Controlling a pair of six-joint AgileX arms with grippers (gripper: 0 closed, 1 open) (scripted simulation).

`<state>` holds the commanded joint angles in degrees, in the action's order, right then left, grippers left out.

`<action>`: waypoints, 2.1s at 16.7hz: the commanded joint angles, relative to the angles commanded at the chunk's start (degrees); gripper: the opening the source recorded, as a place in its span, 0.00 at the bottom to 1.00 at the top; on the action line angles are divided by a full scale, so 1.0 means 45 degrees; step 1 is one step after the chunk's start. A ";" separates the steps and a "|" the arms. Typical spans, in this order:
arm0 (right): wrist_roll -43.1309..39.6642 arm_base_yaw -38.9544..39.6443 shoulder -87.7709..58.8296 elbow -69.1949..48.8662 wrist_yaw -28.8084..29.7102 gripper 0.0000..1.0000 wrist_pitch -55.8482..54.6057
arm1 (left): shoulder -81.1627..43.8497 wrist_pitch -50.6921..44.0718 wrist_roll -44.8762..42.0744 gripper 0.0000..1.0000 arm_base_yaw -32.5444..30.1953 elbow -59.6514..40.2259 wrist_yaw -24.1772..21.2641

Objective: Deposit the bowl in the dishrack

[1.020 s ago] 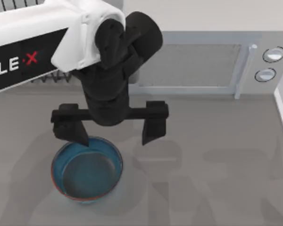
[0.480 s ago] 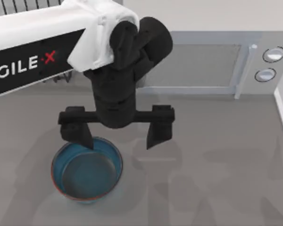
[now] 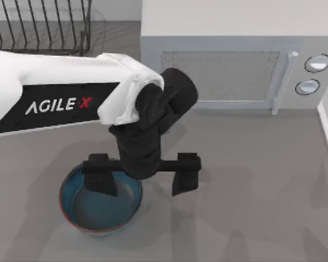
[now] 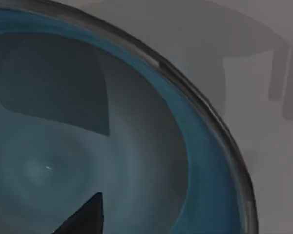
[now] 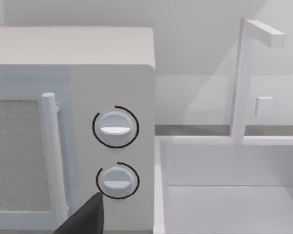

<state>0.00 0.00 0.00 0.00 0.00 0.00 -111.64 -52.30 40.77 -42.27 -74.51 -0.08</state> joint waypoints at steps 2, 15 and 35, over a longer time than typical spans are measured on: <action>0.0000 0.0000 0.0000 0.0000 0.0000 1.00 0.0000 | -0.0232 0.0639 0.0008 1.00 -0.0009 0.0508 -0.0001; 0.0000 0.0000 0.0000 0.0000 0.0000 1.00 0.0000 | -0.0268 0.0762 0.0006 0.32 -0.0007 0.0617 -0.0002; 0.0000 0.0000 0.0000 0.0000 0.0000 1.00 0.0000 | -0.0202 -0.2263 0.0080 0.00 -0.0156 -0.2312 -0.0001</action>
<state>0.00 0.00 0.00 0.00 0.00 0.00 -112.55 -62.48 41.13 -42.97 -84.91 -0.08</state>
